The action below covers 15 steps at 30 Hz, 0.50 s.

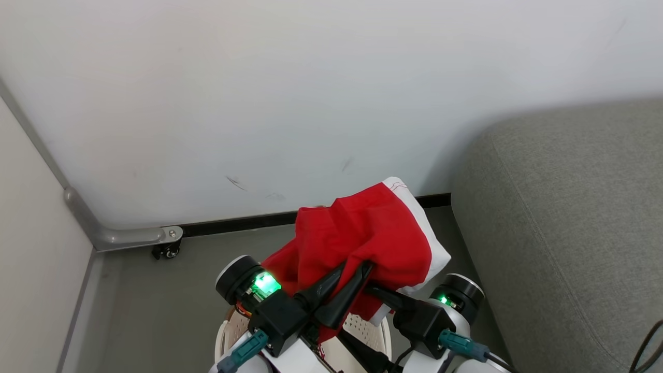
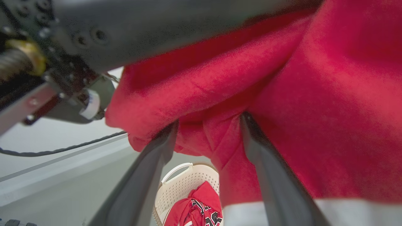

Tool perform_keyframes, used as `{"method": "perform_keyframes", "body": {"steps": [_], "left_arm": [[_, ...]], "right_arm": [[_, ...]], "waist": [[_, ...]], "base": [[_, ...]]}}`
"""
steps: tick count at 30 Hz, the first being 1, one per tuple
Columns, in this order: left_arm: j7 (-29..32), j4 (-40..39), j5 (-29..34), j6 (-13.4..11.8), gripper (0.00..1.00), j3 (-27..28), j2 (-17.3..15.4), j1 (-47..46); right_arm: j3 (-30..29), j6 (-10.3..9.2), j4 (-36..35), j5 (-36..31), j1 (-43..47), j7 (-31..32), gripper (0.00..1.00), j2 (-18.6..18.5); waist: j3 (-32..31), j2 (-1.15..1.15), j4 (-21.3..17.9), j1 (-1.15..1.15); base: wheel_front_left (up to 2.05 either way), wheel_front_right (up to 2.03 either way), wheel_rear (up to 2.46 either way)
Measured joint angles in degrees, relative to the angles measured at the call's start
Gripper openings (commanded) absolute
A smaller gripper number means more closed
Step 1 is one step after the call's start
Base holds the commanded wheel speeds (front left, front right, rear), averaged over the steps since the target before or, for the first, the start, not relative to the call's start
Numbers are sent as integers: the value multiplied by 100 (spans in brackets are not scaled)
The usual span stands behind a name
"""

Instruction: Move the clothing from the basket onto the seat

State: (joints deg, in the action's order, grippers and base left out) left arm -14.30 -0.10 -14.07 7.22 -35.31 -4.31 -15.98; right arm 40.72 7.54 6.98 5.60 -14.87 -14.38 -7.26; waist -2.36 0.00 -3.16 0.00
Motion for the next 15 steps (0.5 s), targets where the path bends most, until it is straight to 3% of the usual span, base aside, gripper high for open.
{"method": "perform_keyframes", "body": {"steps": [15], "left_arm": [[0, 7, -155, 0, 0, -71, -64, -109]], "right_arm": [[490, 2, 114, -90, -96, 0, 100, 90]], "waist": [[-34, 0, 92, 0]], "base": [[0, 0, 0]]}}
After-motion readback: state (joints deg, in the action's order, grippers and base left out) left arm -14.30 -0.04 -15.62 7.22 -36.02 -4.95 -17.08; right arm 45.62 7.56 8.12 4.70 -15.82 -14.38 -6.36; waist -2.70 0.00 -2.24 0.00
